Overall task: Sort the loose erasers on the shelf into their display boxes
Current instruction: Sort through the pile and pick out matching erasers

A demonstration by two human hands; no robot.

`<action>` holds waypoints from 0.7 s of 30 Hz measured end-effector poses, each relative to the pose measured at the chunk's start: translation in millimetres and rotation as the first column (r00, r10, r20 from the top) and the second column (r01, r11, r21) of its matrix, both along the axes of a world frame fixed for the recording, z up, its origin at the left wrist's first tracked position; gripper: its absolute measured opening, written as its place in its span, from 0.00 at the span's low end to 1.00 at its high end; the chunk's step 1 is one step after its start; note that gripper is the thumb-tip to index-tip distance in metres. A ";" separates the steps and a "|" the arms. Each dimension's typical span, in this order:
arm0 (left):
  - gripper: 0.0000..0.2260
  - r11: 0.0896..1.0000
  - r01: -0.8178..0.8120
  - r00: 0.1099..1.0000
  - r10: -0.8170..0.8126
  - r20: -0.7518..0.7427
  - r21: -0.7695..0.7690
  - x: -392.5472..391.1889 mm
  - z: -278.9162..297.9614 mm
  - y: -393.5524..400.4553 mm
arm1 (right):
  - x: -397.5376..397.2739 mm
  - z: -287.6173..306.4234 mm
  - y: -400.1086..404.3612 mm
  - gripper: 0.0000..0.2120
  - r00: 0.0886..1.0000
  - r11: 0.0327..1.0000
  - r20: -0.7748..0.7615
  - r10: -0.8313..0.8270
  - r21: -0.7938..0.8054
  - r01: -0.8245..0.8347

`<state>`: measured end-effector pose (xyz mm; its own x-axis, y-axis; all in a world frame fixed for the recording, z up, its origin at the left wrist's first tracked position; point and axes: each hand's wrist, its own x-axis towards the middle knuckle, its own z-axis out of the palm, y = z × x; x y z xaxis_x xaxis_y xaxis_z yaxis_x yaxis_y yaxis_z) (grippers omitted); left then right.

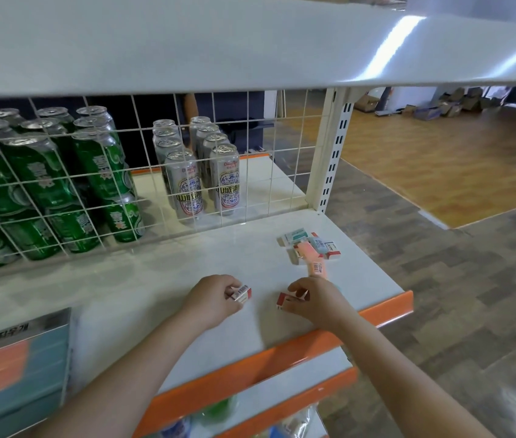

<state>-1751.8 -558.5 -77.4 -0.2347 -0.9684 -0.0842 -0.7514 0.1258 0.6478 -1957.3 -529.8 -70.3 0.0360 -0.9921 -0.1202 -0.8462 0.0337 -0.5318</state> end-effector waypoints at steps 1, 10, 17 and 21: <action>0.11 1.000 -0.009 1.000 0.009 0.008 -0.006 2.0 -0.8 1.4 | 1.4 0.2 -0.6 0.17 1.000 1.000 -0.010 0.004 0.010 -0.004; 0.04 0.988 -0.147 0.987 0.144 -0.071 -0.047 16.3 -8.1 9.8 | 19.5 6.9 0.0 0.12 0.996 0.997 -0.044 0.074 0.005 -0.074; 0.05 0.973 -0.229 0.915 0.222 -0.336 0.019 33.4 -3.1 15.6 | 34.9 16.4 -5.4 0.11 0.940 0.984 0.339 -0.028 -0.156 0.085; 0.07 0.965 -0.258 0.844 0.247 -0.475 0.042 43.1 1.2 20.1 | 43.1 25.8 1.1 0.11 0.841 0.983 0.538 -0.055 -0.117 0.139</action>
